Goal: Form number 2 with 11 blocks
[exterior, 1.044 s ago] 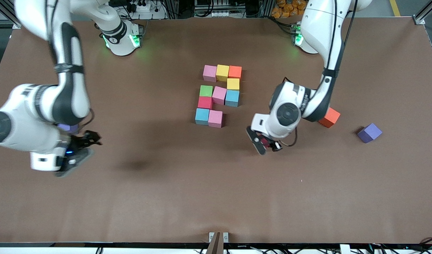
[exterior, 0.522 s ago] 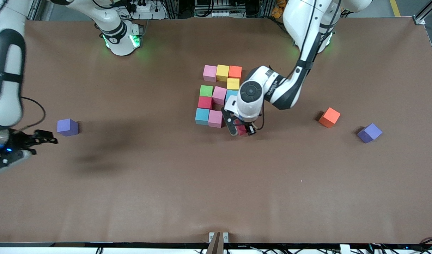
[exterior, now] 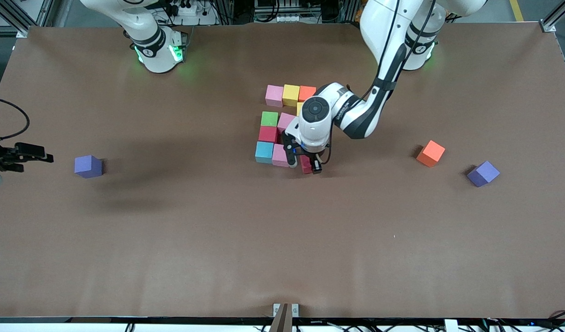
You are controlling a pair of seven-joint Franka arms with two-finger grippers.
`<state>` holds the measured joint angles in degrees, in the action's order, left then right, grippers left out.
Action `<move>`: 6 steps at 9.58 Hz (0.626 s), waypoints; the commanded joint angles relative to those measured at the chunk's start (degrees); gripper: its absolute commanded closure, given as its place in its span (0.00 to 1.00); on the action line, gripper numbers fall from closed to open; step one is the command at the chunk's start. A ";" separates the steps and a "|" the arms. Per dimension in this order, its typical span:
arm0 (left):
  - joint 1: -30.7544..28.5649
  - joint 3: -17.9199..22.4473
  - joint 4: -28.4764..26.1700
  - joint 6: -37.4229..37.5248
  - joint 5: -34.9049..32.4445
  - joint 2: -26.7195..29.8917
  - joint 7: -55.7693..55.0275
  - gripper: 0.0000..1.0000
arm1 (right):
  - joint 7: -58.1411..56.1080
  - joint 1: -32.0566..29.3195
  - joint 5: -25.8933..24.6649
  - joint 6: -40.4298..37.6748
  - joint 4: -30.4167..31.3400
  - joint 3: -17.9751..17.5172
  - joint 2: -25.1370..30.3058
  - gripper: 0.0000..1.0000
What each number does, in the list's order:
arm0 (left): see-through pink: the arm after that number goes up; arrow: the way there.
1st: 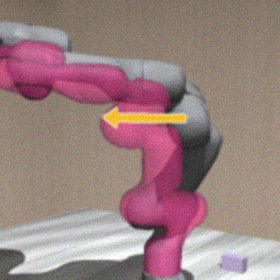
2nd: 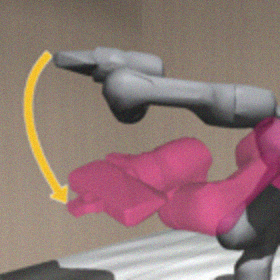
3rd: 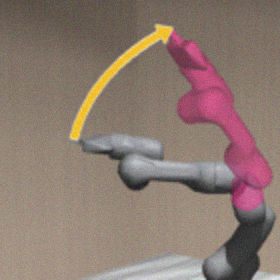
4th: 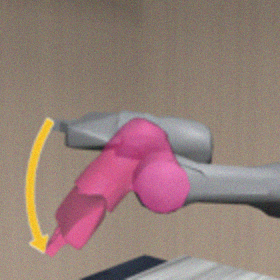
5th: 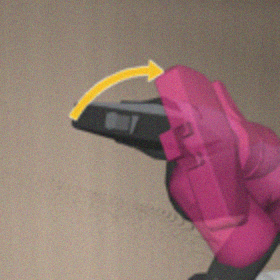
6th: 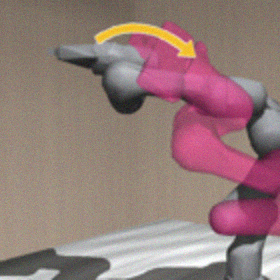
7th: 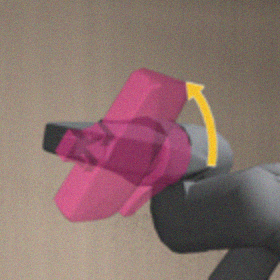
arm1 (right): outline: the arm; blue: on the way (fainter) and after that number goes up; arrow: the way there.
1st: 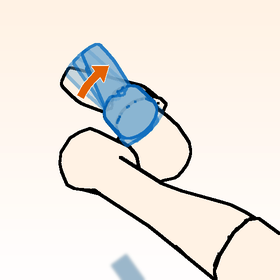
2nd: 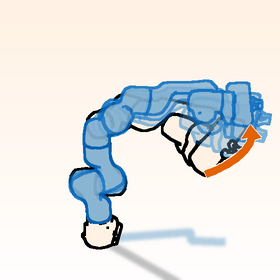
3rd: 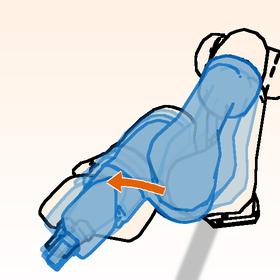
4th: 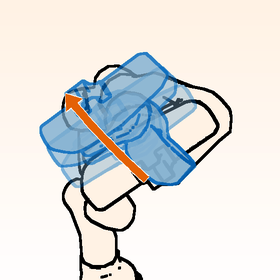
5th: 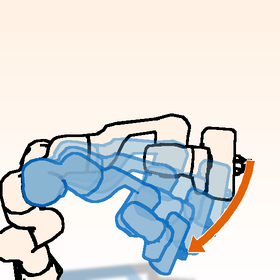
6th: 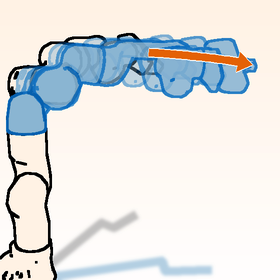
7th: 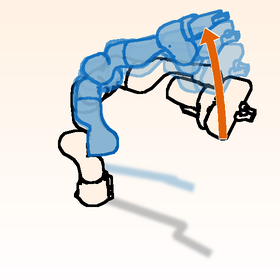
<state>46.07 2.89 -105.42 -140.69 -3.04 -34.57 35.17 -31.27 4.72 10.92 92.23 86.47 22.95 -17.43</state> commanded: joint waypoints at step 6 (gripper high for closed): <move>0.51 -1.13 -2.77 -4.50 -2.14 0.73 2.79 1.00 | 23.51 -7.01 -9.87 -12.41 1.78 -20.39 18.64 0.00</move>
<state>46.35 1.80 -107.02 -144.00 -3.76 -34.68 37.05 -10.31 -2.09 2.47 80.64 86.39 3.88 -1.99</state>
